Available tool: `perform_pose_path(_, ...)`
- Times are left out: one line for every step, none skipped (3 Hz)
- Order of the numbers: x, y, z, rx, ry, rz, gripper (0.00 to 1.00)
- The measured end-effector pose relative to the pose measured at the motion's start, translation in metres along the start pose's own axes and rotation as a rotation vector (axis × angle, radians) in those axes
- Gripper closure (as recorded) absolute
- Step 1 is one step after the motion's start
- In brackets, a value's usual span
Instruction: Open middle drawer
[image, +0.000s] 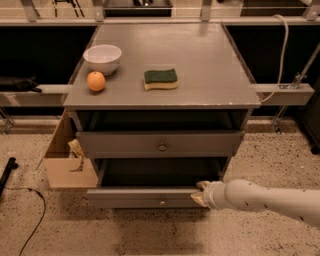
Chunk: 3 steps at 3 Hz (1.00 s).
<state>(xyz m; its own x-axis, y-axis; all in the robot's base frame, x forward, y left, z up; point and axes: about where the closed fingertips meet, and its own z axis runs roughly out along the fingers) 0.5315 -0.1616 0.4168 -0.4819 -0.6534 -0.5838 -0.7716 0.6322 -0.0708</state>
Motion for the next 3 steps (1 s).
perform_pose_path(-0.005, -0.001, -0.006, 0.0, 0.0, 0.0, 1.0)
perform_pose_path(0.001, 0.018, -0.011, -0.006, -0.02, -0.037, 1.0)
perform_pose_path(0.001, 0.018, -0.011, -0.006, -0.02, -0.037, 1.0)
